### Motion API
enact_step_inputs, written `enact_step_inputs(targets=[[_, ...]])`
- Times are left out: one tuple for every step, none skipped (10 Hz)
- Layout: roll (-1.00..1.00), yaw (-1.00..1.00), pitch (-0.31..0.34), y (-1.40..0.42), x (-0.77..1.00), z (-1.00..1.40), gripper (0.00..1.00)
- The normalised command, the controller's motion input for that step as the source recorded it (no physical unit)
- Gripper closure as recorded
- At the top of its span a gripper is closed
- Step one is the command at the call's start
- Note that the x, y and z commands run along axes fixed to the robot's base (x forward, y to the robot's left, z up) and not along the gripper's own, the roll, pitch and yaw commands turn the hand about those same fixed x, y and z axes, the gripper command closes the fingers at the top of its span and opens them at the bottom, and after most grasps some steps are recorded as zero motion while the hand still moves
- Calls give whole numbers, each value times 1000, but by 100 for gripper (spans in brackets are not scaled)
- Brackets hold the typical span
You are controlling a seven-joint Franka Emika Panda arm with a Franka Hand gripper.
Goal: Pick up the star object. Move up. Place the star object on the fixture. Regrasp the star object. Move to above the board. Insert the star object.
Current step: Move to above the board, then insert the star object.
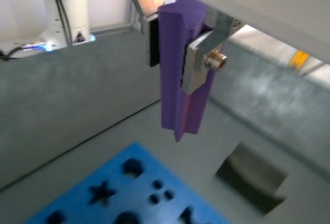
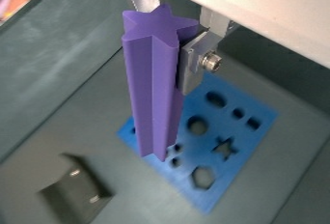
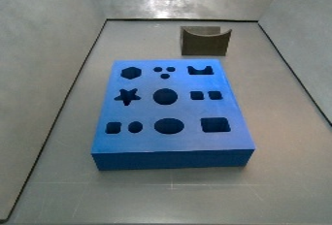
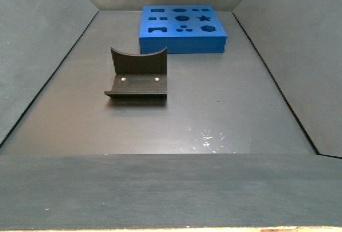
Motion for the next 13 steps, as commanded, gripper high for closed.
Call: enact_step_inputs(targets=[[-1000,-78,78,8,-72,6,100],[-731,-43,43,27,-62,3,100],[-514,-26,16,23,-52,0,100],[-393,-21,1,18,-43,1,100],[-228,-14,-14,13,-32,-2,100],[0,0,0,-20,0,0,100],[86,-137,-6,0,-389,0,100],[0,237,-60,-289,-106,-137,100],[3,231,-411,-557,-643,-609,100],[0,386,-126,-511,-431,-586,100],[0,594,0,-477,-134,-434,100],[-26,763,160,-291,29,-671,100],[-171,846,46,-154,191,-714,100]])
